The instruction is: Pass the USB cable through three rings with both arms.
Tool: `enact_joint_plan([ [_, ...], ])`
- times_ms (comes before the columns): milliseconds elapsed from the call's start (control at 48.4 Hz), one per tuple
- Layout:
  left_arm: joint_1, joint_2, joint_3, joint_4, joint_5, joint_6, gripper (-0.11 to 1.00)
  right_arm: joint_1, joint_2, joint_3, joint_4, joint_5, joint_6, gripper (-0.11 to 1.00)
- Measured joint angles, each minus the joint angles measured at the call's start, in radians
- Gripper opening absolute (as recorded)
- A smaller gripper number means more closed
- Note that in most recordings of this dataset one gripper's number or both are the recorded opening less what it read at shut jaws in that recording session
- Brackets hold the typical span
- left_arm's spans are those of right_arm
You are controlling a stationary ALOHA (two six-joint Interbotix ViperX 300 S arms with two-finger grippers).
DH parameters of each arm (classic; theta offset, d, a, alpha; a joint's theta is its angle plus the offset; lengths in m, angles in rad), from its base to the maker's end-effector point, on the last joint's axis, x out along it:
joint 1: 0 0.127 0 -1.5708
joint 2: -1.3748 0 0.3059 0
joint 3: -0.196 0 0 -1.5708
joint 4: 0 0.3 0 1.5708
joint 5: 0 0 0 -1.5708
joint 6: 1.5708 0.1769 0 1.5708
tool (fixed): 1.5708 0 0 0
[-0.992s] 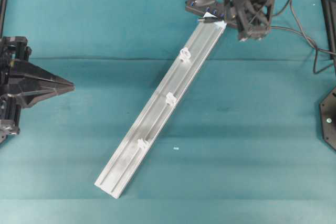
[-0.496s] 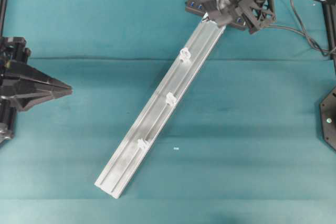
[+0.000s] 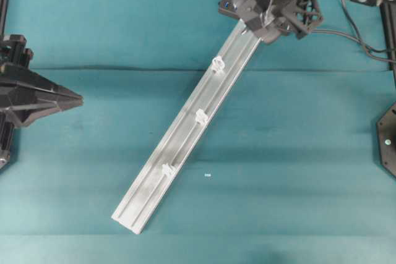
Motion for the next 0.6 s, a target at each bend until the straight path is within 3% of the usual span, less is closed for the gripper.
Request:
enact_joint_plan([
  [599,0.000,0.021,-0.006,-0.002,0.032,0.000,-0.02,0.078,0.094,0.003,0.021,-0.104,-0.003,0.08],
])
